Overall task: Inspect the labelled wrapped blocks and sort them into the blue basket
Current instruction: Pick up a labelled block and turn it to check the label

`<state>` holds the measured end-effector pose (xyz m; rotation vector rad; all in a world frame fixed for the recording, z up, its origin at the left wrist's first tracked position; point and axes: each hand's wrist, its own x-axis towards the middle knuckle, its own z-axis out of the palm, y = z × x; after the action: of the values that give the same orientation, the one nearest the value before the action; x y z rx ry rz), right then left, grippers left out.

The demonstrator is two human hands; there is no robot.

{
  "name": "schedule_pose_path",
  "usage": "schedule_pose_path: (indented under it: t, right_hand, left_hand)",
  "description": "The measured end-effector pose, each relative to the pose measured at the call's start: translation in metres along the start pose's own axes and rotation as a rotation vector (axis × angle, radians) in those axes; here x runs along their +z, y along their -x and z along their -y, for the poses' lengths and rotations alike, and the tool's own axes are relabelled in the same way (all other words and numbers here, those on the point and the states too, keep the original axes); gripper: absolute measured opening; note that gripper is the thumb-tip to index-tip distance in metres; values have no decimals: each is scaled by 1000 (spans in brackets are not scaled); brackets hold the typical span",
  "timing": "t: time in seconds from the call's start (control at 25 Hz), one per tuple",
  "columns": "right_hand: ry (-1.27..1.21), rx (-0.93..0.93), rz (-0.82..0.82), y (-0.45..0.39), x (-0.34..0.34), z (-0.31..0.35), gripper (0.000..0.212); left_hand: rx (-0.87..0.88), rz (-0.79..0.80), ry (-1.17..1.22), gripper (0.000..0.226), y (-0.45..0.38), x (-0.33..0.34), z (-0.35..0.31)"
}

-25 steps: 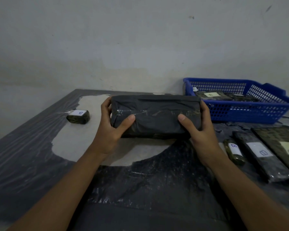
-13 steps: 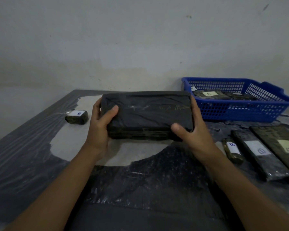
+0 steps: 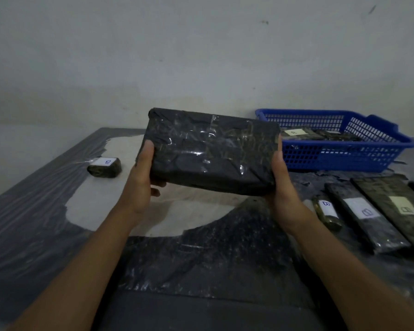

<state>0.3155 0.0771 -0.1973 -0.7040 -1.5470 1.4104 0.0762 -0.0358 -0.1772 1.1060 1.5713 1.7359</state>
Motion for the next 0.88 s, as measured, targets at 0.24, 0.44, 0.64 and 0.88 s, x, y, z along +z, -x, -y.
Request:
schedule_pose_path:
  t: [0.24,0.44,0.64,0.88]
  right_hand:
    - [-148,73,-50,3,5,6,118]
    - [-135,117,-31,9,0,16,112]
    - [-4,143,-75,8,5,11,95]
    - [-13,100,-147,5,8,7,85]
  left_hand:
    - [-70,17,-53,87,5,-2,-8]
    - [-43,-26,-285,51,6,4,-3]
    - [-21,6,-74,81,3,6,8]
    - [27,-30,-84,77,1,14,12]
